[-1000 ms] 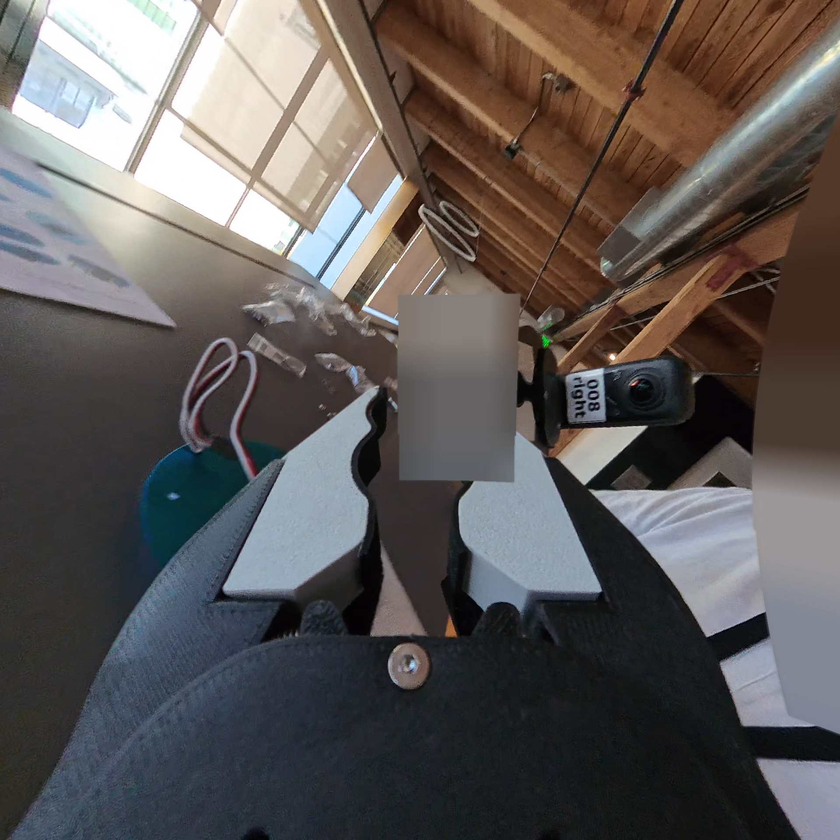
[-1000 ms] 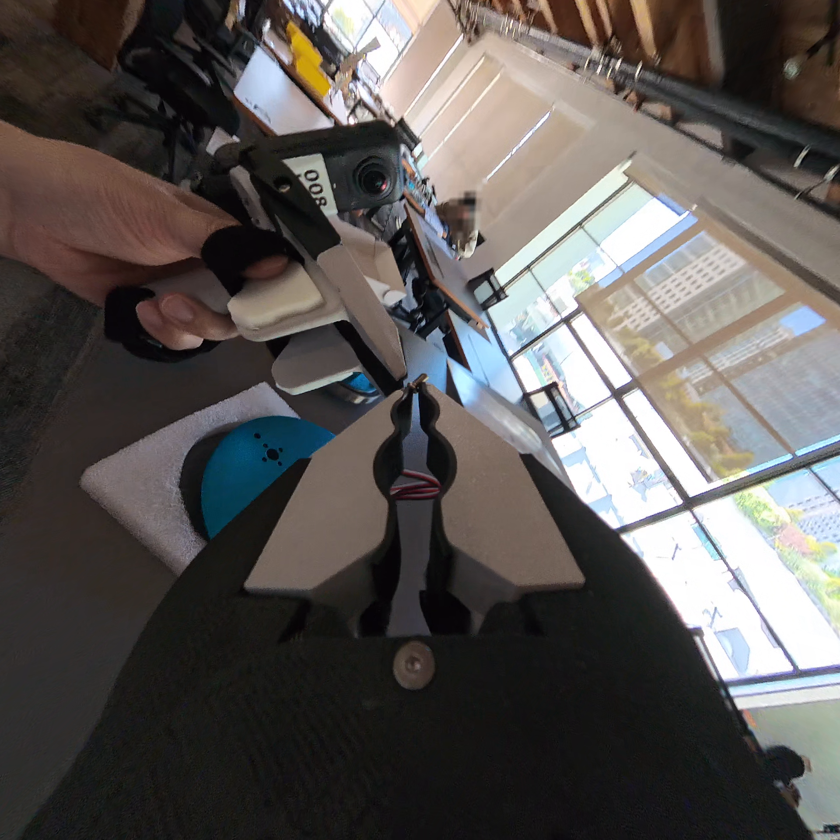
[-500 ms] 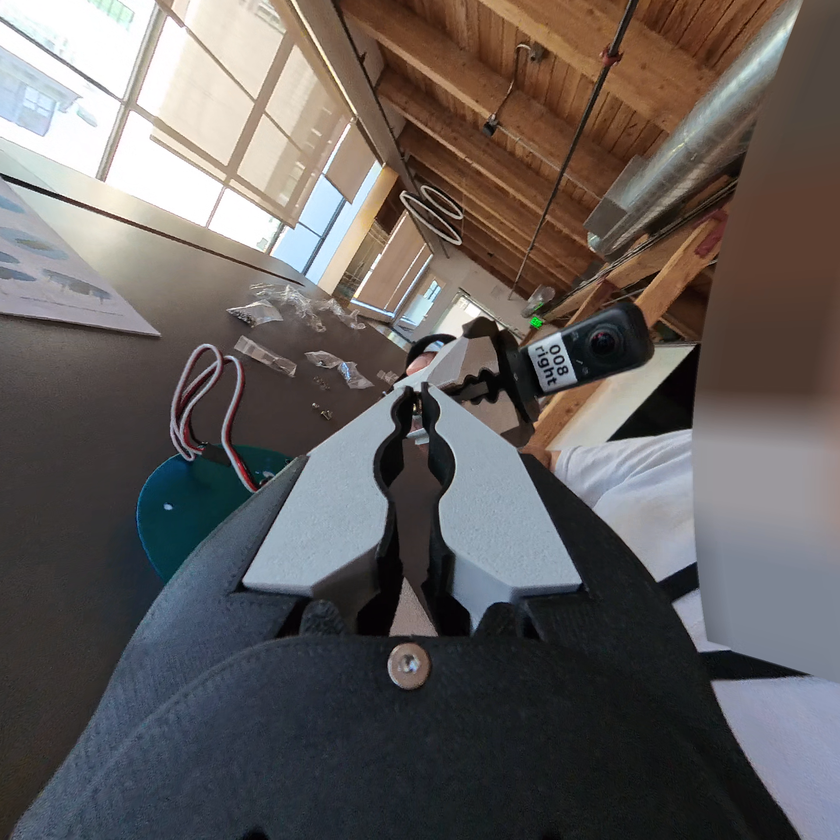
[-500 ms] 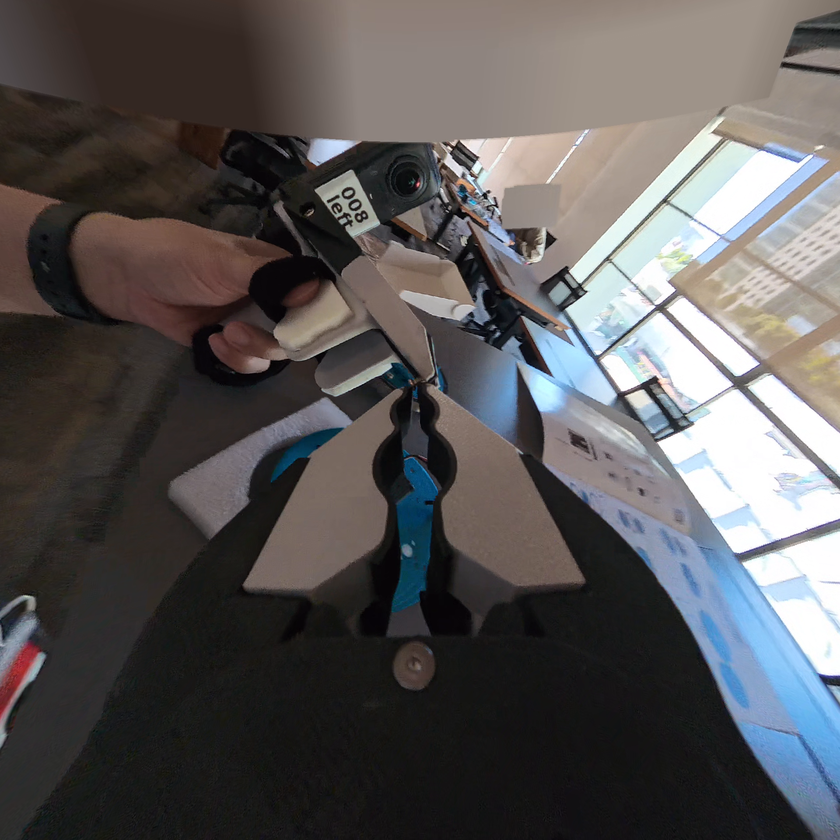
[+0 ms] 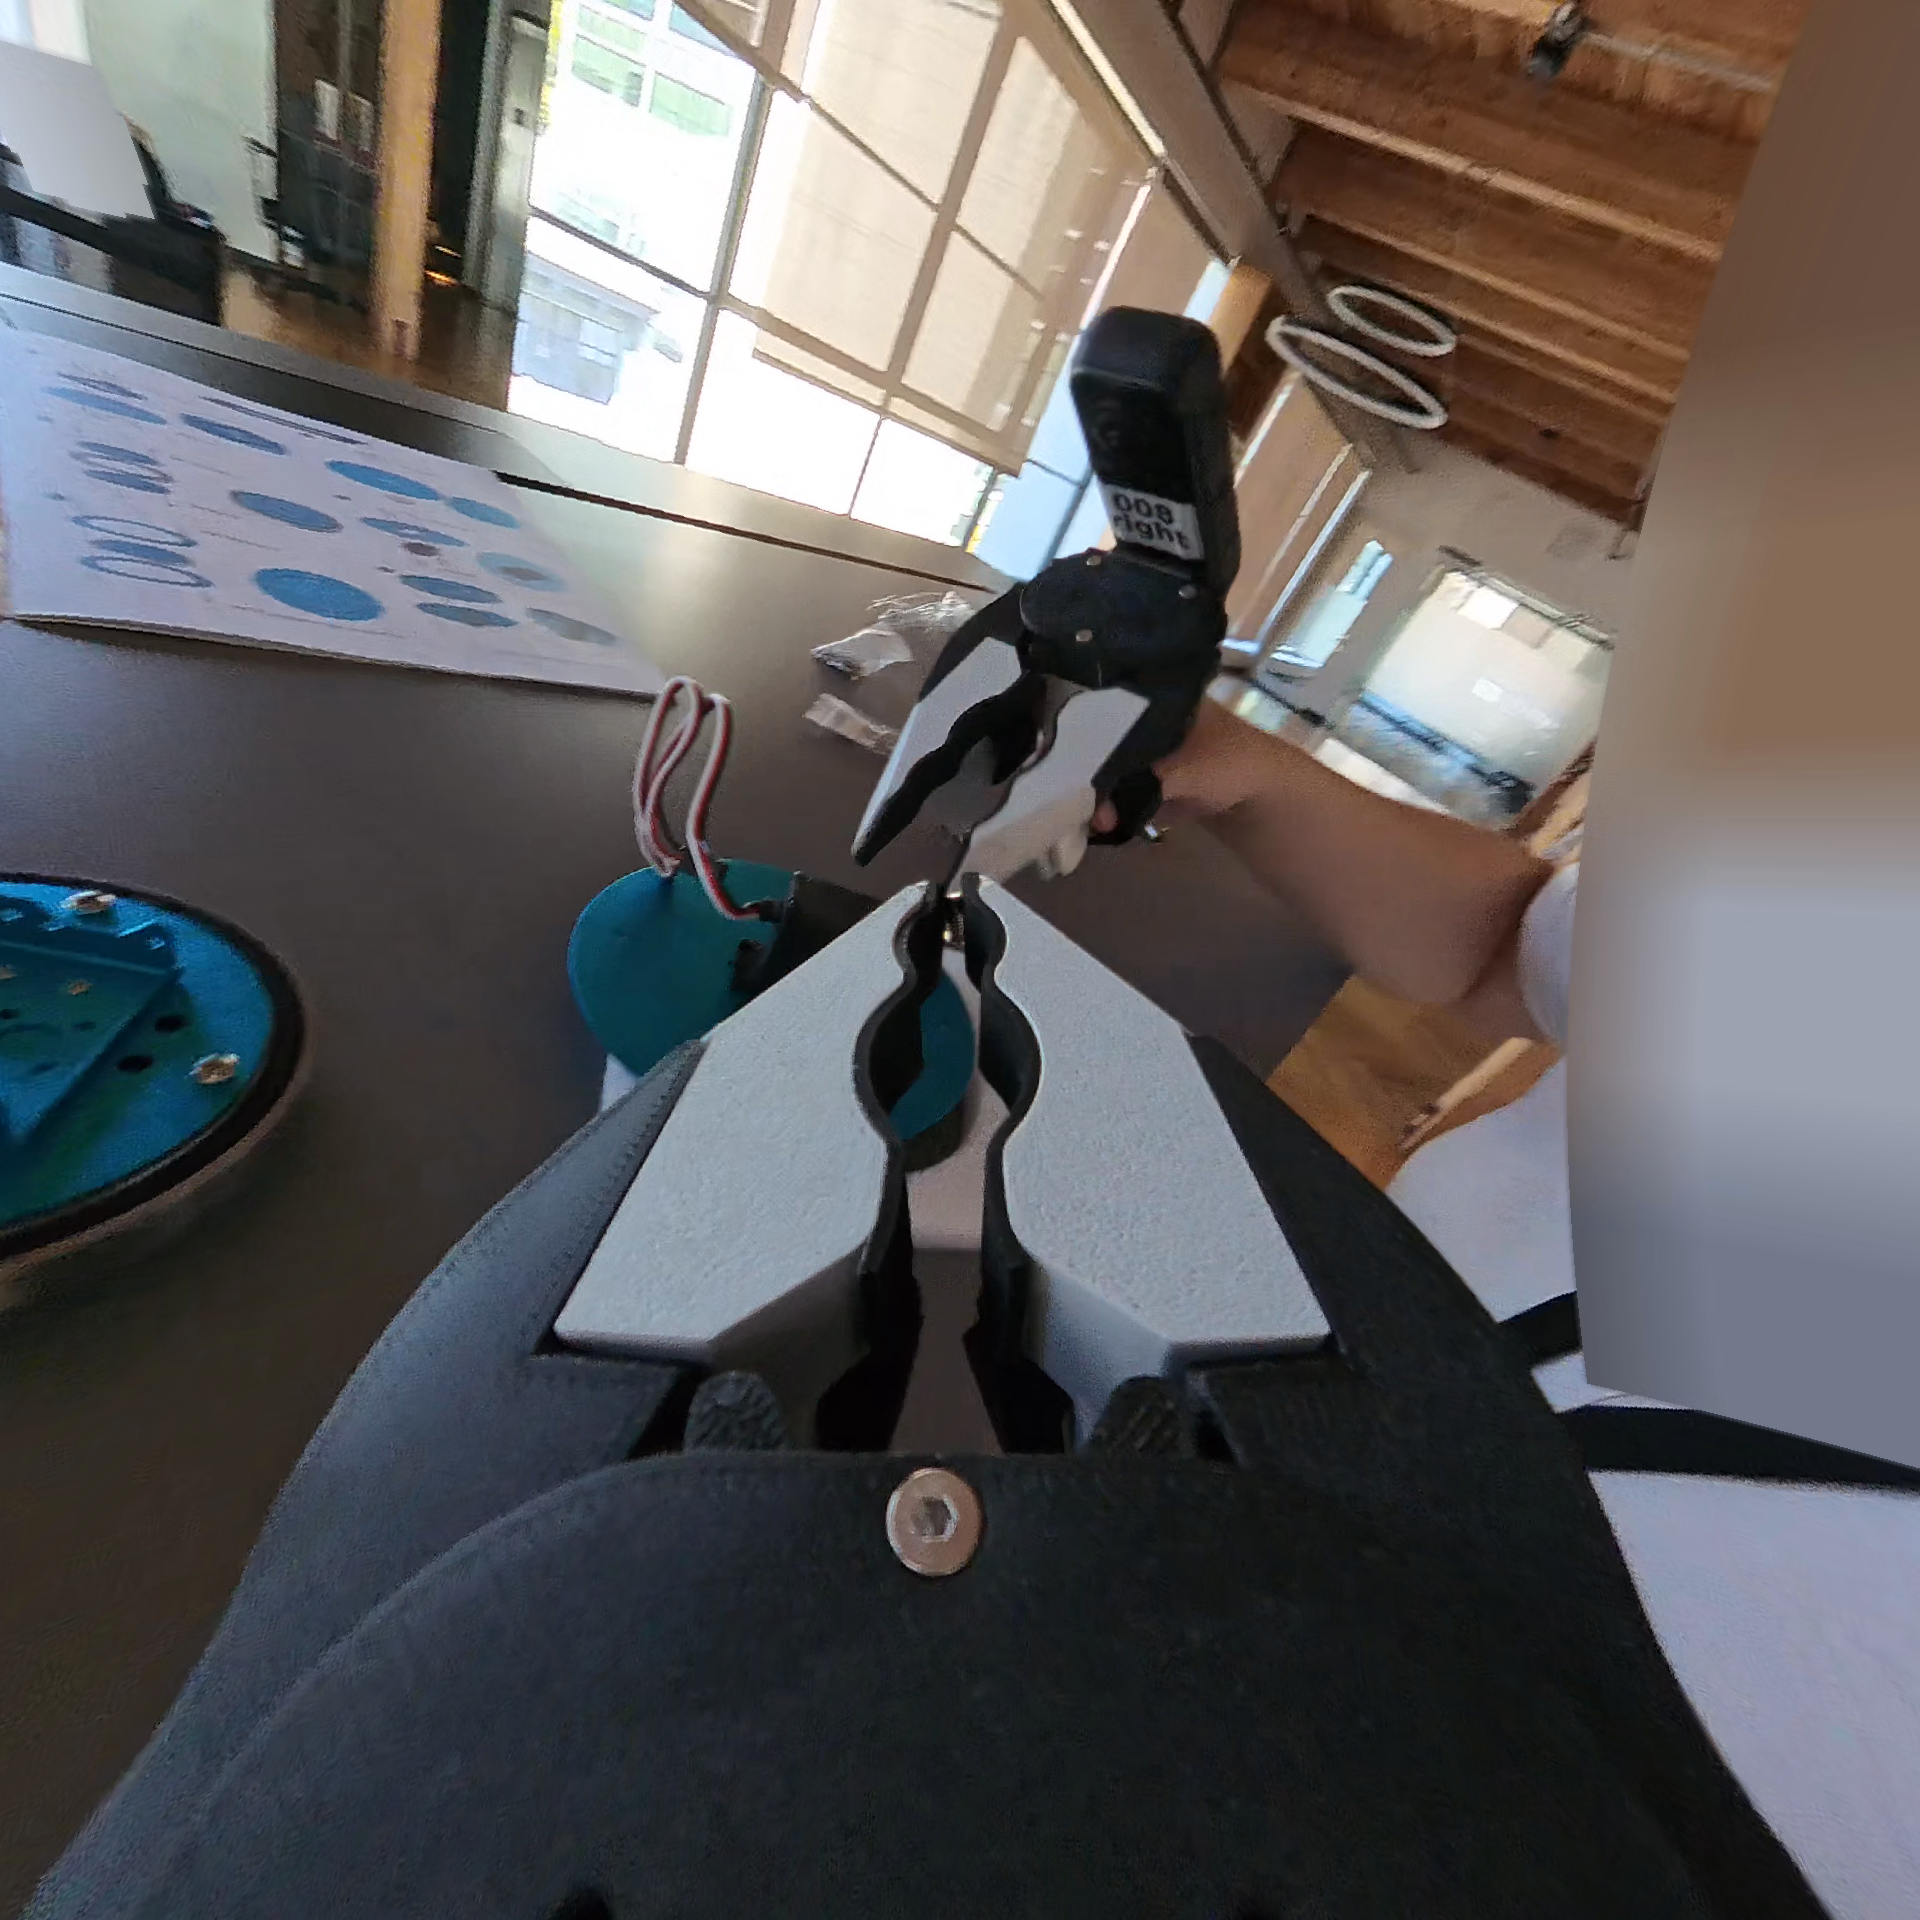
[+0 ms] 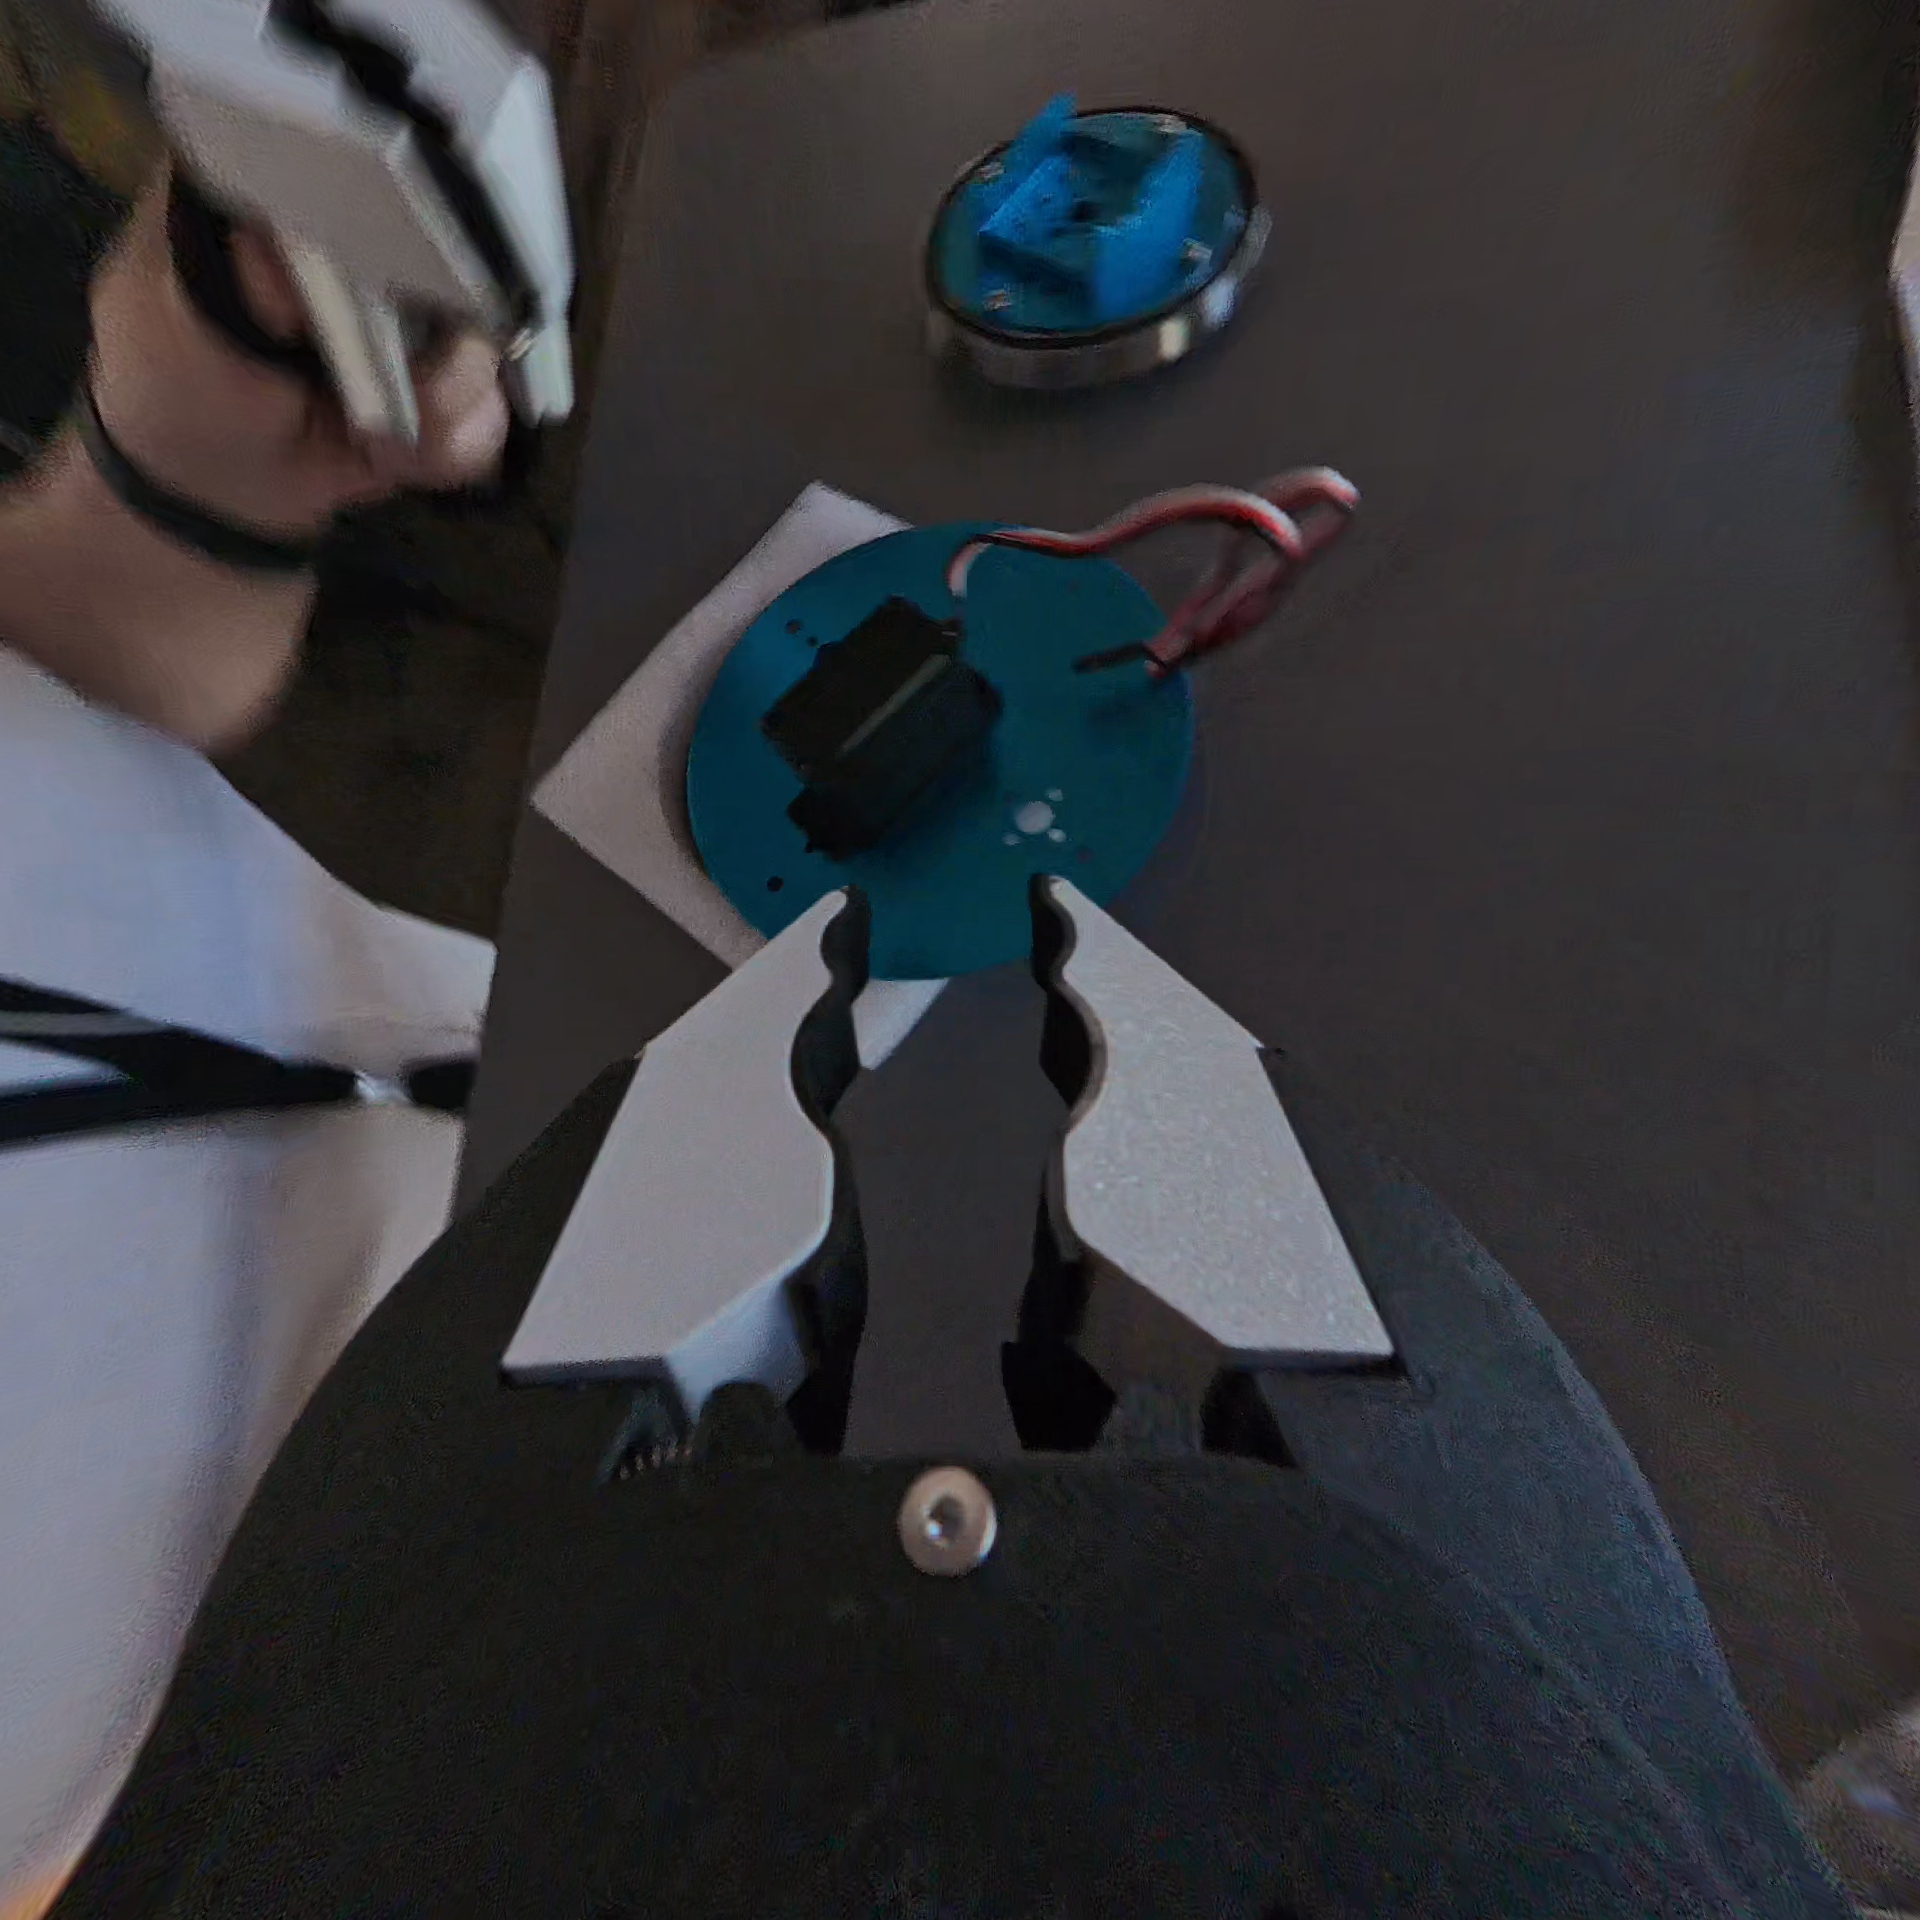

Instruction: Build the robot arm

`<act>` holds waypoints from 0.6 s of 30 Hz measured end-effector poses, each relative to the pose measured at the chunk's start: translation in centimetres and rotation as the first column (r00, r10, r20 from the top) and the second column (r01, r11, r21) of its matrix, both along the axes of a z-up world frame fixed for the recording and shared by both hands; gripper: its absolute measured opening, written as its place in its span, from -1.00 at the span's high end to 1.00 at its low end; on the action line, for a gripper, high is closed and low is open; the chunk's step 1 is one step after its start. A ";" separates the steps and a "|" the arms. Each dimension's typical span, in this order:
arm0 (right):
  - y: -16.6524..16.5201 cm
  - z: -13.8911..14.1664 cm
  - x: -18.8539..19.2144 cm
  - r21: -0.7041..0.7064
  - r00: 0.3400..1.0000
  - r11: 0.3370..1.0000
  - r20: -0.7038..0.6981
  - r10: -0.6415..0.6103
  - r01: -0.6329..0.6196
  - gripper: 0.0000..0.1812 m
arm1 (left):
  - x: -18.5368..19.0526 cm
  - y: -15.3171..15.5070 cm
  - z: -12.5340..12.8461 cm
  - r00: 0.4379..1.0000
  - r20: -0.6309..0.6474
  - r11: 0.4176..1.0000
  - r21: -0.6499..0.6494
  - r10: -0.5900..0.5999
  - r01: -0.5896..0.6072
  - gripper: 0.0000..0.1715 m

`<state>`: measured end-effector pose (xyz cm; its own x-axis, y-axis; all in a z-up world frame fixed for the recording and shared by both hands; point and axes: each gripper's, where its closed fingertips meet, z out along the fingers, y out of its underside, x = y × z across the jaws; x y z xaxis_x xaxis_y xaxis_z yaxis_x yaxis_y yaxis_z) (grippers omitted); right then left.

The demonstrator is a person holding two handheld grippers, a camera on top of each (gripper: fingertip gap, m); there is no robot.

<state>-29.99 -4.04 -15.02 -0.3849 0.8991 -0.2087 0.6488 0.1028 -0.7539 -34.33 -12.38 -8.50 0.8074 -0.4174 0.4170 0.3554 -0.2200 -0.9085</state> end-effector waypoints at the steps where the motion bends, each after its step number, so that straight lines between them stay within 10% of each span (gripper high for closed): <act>1: 0.6 -0.2 0.0 -0.112 0.998 0.992 0.032 -0.049 0.052 0.71 | -0.2 -0.3 -0.2 1.000 -0.018 1.000 -0.004 0.021 -0.021 0.98; 6: 2.3 -2.0 -0.5 -0.446 0.938 0.860 0.332 -0.098 0.248 0.62 | -0.9 -1.2 -0.8 0.996 -0.065 0.998 -0.024 0.058 -0.060 0.98; 18: 0.3 -1.6 -2.0 -0.745 0.869 0.543 0.492 0.054 0.388 0.96 | -0.4 -0.6 -1.9 0.993 -0.115 1.000 -0.023 -0.001 -0.002 0.97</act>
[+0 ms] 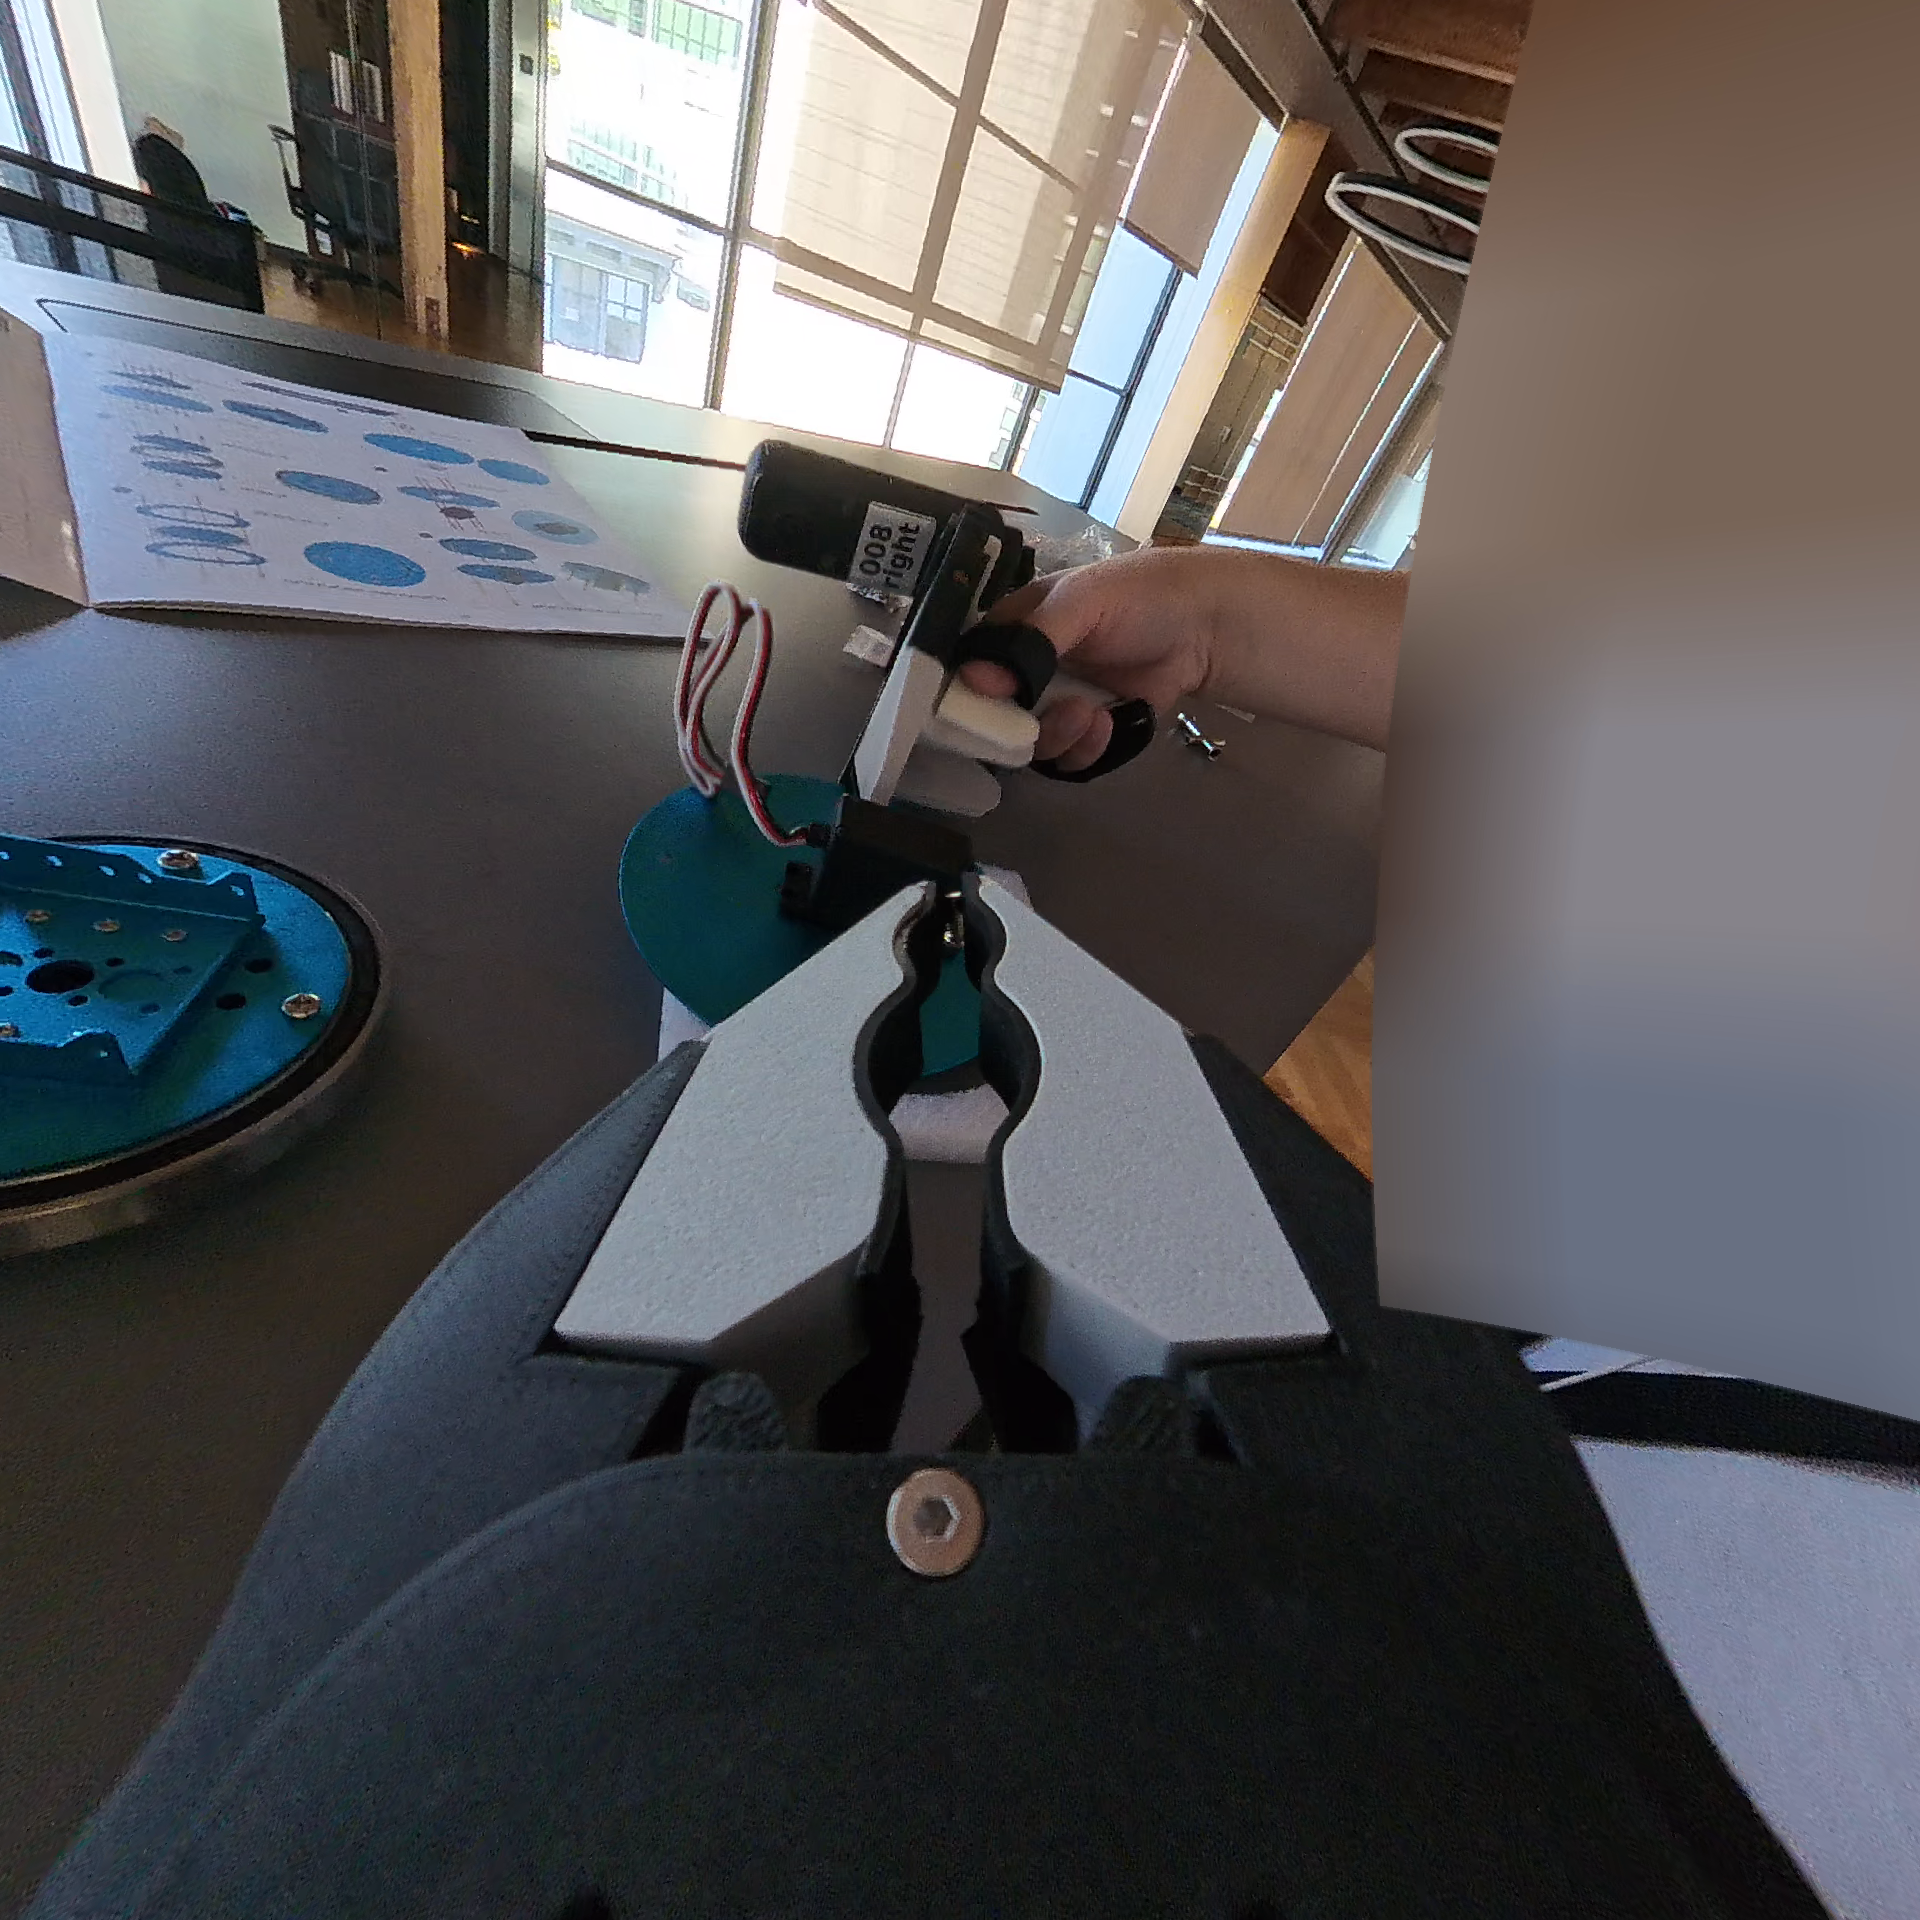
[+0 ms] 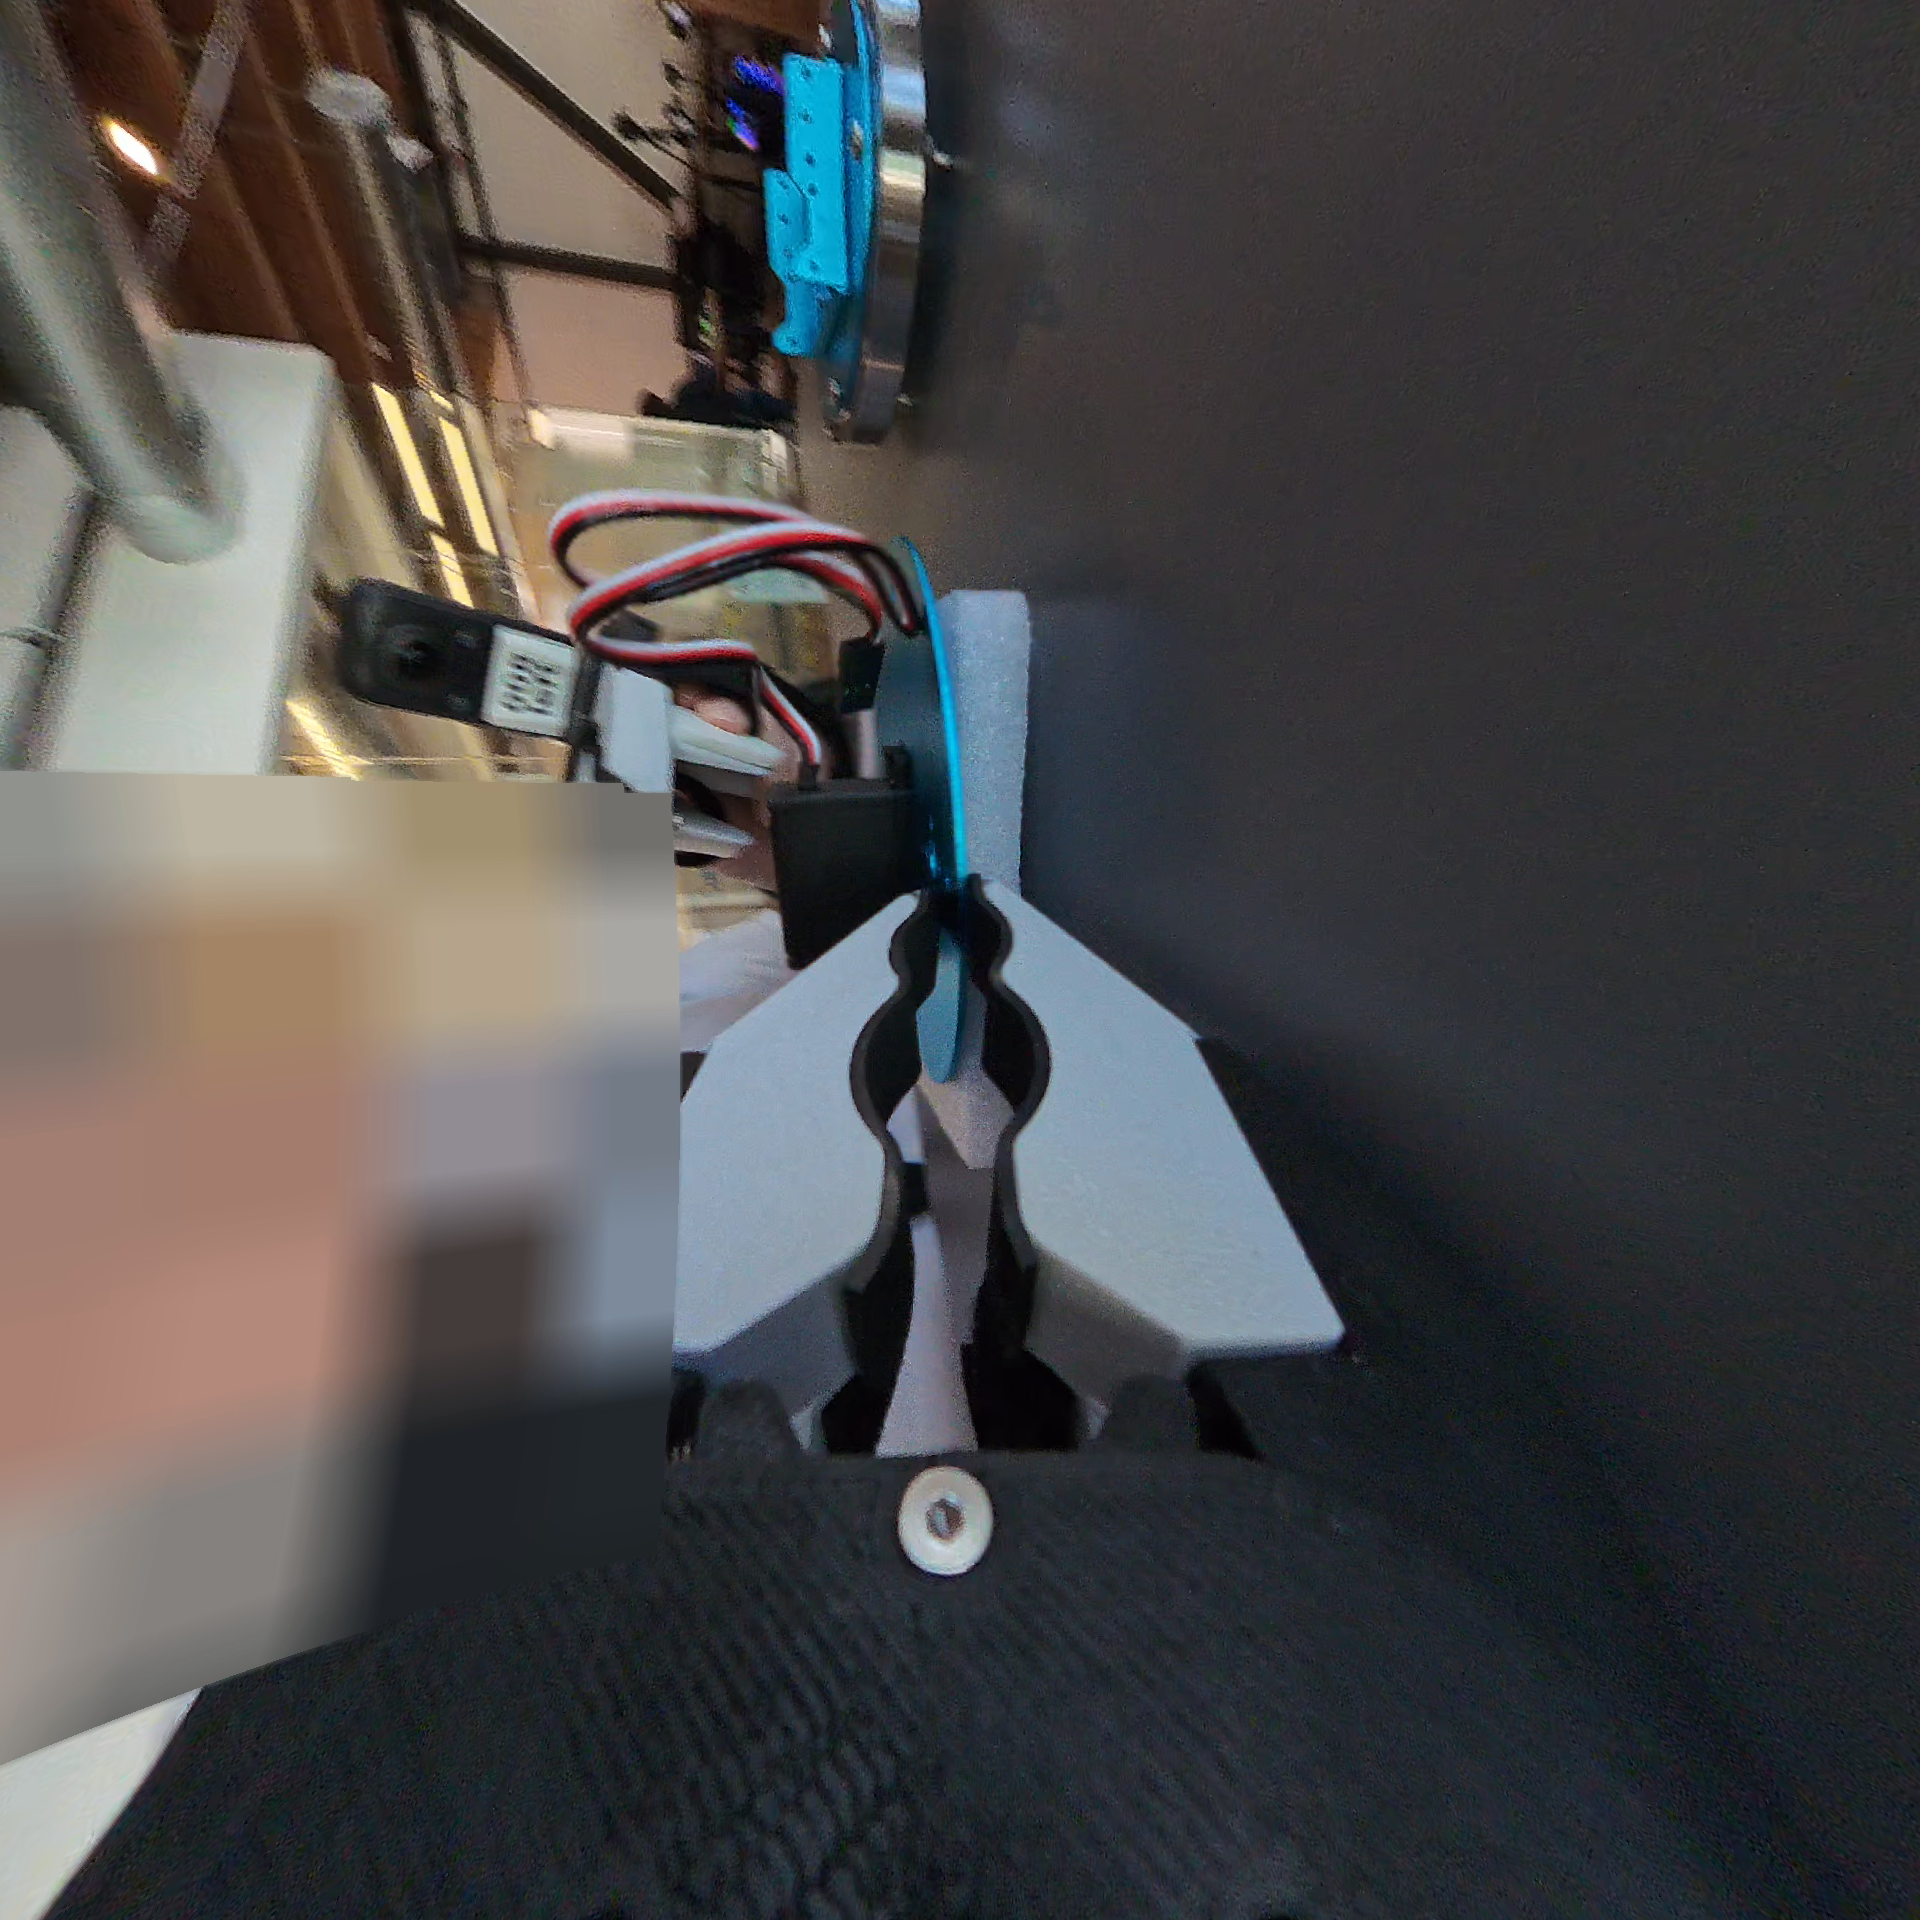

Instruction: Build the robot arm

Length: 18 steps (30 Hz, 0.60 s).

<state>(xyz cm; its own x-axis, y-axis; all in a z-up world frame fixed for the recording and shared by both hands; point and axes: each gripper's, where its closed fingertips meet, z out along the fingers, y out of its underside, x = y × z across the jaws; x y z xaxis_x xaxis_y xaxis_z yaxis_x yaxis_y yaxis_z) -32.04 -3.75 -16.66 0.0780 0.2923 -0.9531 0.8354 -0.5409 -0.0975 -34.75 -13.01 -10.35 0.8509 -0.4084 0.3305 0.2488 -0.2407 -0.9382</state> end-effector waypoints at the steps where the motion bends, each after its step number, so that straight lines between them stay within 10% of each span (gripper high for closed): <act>1: 0.1 0.7 -0.2 -0.071 1.000 0.997 -0.003 -0.028 0.028 0.98 | -0.1 0.1 -0.2 1.000 -0.010 1.000 -0.006 0.002 -0.002 0.97; 18: 3.4 5.2 -0.4 -0.365 0.957 0.897 -0.046 -0.286 0.250 1.00 | 2.1 1.3 -2.7 0.979 -0.185 0.989 -0.133 -0.082 0.058 0.97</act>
